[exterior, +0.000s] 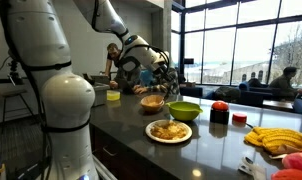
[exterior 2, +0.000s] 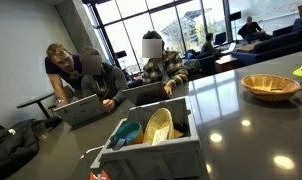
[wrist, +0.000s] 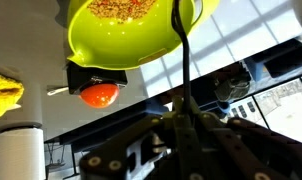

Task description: Use the fork to pick up a piece of food

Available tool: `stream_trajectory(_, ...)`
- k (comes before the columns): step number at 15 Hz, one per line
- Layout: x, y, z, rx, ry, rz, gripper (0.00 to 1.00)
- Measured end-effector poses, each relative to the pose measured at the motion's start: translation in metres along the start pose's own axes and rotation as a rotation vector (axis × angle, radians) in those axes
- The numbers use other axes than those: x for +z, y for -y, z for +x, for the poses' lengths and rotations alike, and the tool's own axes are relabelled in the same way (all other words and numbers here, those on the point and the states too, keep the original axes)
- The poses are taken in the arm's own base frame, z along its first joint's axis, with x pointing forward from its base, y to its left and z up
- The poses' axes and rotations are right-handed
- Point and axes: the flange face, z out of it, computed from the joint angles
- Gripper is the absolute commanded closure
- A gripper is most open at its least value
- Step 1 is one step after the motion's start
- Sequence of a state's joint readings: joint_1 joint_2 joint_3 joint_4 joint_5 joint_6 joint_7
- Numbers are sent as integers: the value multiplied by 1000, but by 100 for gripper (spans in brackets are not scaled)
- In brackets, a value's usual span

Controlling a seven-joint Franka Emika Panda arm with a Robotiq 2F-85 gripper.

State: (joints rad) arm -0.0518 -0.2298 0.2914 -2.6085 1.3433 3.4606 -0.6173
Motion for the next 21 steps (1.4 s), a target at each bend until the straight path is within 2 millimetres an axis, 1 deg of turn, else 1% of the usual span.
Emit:
stream_trajectory(3, -3, -4, -1, -27, 0, -8, 99)
stream_trajectory(7, -4, -16, -2, -37, 9, -32, 99)
stream_trajectory(14, -7, -36, -14, 8, 40, -77, 99)
stream_trajectory(17, -7, -47, -16, 17, 48, -103, 99)
stream_trajectory(18, -7, -51, -15, 15, 49, -110, 95)
stream_trajectory(21, -8, -53, -14, 6, 49, -116, 95)
